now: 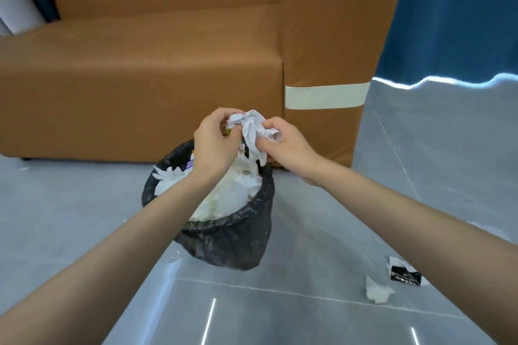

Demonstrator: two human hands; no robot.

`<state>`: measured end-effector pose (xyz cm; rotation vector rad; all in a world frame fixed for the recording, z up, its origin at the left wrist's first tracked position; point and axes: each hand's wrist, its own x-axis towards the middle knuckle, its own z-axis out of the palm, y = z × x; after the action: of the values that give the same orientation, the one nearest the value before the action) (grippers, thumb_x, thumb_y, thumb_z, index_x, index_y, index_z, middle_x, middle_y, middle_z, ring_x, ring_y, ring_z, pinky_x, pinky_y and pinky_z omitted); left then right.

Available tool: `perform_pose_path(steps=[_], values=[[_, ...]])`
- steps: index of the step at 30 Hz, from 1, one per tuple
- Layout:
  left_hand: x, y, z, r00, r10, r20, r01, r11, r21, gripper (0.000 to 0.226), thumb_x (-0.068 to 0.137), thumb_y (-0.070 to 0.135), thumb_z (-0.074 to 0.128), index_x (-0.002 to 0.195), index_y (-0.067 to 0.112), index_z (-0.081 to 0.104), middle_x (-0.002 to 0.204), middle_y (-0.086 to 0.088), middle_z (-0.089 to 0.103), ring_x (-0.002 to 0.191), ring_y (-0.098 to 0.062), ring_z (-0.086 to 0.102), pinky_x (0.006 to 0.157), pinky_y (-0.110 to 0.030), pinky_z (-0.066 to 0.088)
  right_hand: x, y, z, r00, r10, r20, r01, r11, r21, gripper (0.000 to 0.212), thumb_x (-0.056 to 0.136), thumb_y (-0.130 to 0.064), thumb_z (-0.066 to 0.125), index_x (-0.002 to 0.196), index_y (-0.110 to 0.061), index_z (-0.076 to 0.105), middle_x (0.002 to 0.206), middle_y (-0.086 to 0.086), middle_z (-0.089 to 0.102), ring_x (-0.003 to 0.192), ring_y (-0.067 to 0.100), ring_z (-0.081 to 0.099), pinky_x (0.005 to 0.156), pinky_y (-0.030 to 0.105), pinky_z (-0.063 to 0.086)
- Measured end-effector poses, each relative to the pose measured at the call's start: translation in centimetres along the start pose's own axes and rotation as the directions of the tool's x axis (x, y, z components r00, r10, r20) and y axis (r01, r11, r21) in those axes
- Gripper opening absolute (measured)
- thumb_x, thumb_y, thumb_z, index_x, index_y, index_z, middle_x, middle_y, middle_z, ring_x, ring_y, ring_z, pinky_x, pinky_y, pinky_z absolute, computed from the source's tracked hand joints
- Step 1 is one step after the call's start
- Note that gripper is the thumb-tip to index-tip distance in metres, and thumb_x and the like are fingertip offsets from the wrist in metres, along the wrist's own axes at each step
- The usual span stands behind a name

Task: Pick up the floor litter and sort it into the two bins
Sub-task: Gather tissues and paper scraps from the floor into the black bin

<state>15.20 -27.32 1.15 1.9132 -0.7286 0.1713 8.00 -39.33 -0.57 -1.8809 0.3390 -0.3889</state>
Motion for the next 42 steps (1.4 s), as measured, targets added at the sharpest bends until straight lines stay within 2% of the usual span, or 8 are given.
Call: perform_pose_path(steps=[7, 13, 19, 22, 25, 31, 35, 42], values=[[-1.8, -5.4, -6.3, 0.975, -0.148, 0.168, 0.107, 0.967, 0.232, 0.04, 0.088, 0.011, 0.057, 0.126, 0.024, 0.057, 0.119, 0.007, 0.06, 0.105, -0.011, 0.056, 0.083, -0.02, 0.042, 1.1, -0.4, 6.1, 0.975, -0.051, 0.215, 0.119, 0.942, -0.315, 0.038, 0.089, -0.021, 0.057, 0.125, -0.026, 0.05, 0.131, 0.004, 0.041, 0.113, 0.017, 0.045, 0.079, 0.023, 0.039], [-3.2, -5.9, -7.6, 0.959, -0.169, 0.225, 0.104, 0.956, 0.275, 0.061, 0.09, 0.008, 0.055, 0.144, 0.027, 0.034, 0.152, 0.002, 0.032, 0.142, -0.016, 0.026, 0.116, -0.034, 0.023, 0.1, 0.3, 5.9, 0.992, -0.11, 0.065, 0.128, 0.846, -0.518, 0.031, 0.083, -0.027, 0.06, 0.113, -0.035, 0.059, 0.153, 0.0, 0.015, 0.134, 0.025, 0.014, 0.107, 0.037, 0.025], [-3.4, -4.2, -6.3, 0.968, -0.118, 0.22, 0.058, 0.963, 0.262, 0.055, 0.095, 0.005, 0.043, 0.145, 0.025, 0.032, 0.154, 0.004, 0.026, 0.144, -0.013, 0.018, 0.114, -0.024, 0.018, -1.5, 1.0, 4.2, 0.953, -0.29, 0.091, 0.296, 0.822, -0.487, 0.03, 0.085, -0.017, 0.055, 0.113, -0.022, 0.065, 0.132, -0.004, 0.051, 0.122, 0.015, 0.039, 0.102, 0.03, 0.035], [-3.6, -4.5, -5.3, 0.937, -0.17, 0.306, 0.054, 0.934, 0.354, 0.049, 0.099, 0.011, 0.037, 0.146, 0.022, 0.031, 0.149, 0.0, 0.038, 0.13, -0.018, 0.042, 0.098, -0.021, 0.033, -2.1, 2.0, 4.4, 0.942, -0.244, 0.23, 0.333, 0.761, -0.557, 0.031, 0.089, -0.012, 0.052, 0.116, -0.017, 0.066, 0.125, 0.0, 0.06, 0.119, 0.017, 0.051, 0.098, 0.029, 0.04], [-3.9, -5.0, -4.5, 0.926, -0.228, 0.3, 0.107, 0.923, 0.37, 0.046, 0.099, 0.01, 0.034, 0.145, 0.02, 0.033, 0.134, -0.009, 0.054, 0.082, -0.019, 0.051, 0.065, -0.025, 0.041, -2.2, 2.6, 5.3, 0.944, -0.134, 0.3, 0.296, 0.742, -0.601, 0.031, 0.092, -0.012, 0.049, 0.118, -0.015, 0.065, 0.12, 0.001, 0.065, 0.113, 0.019, 0.057, 0.094, 0.033, 0.046], [-4.1, -6.1, -4.2, 0.911, -0.247, 0.33, 0.105, 0.913, 0.394, 0.046, 0.098, 0.009, 0.037, 0.143, 0.02, 0.036, 0.137, -0.003, 0.052, 0.07, -0.007, 0.044, 0.073, -0.025, 0.043, -0.6, 2.5, 6.2, 0.954, -0.059, 0.293, 0.246, 0.712, -0.657, 0.01, 0.083, -0.001, 0.061, 0.086, -0.008, 0.067, 0.094, 0.007, 0.068, 0.089, 0.022, 0.063, 0.073, 0.029, 0.048], [-4.5, -6.5, -4.0, 0.873, -0.223, 0.433, 0.036, 0.916, 0.399, 0.045, 0.096, 0.004, 0.038, 0.14, 0.013, 0.041, 0.141, -0.005, 0.047, 0.123, -0.021, 0.047, 0.09, -0.013, 0.03, 0.6, 2.8, 6.6, 0.954, 0.011, 0.299, 0.218, 0.657, -0.721, 0.013, 0.075, 0.002, 0.064, 0.078, -0.009, 0.07, 0.088, 0.007, 0.071, 0.083, 0.023, 0.066, 0.073, 0.029, 0.052], [-4.8, -7.1, -3.4, 0.858, -0.215, 0.467, 0.026, 0.925, 0.379, 0.047, 0.096, 0.001, 0.036, 0.142, 0.01, 0.037, 0.15, -0.002, 0.034, 0.139, -0.017, 0.029, 0.096, -0.003, 0.015, 0.6, 1.2, 3.5, 0.91, -0.042, 0.413, 0.293, 0.77, -0.566, 0.015, 0.078, -0.004, 0.066, 0.085, -0.012, 0.076, 0.085, -0.001, 0.074, 0.077, 0.006, 0.066, 0.073, 0.018, 0.052]])
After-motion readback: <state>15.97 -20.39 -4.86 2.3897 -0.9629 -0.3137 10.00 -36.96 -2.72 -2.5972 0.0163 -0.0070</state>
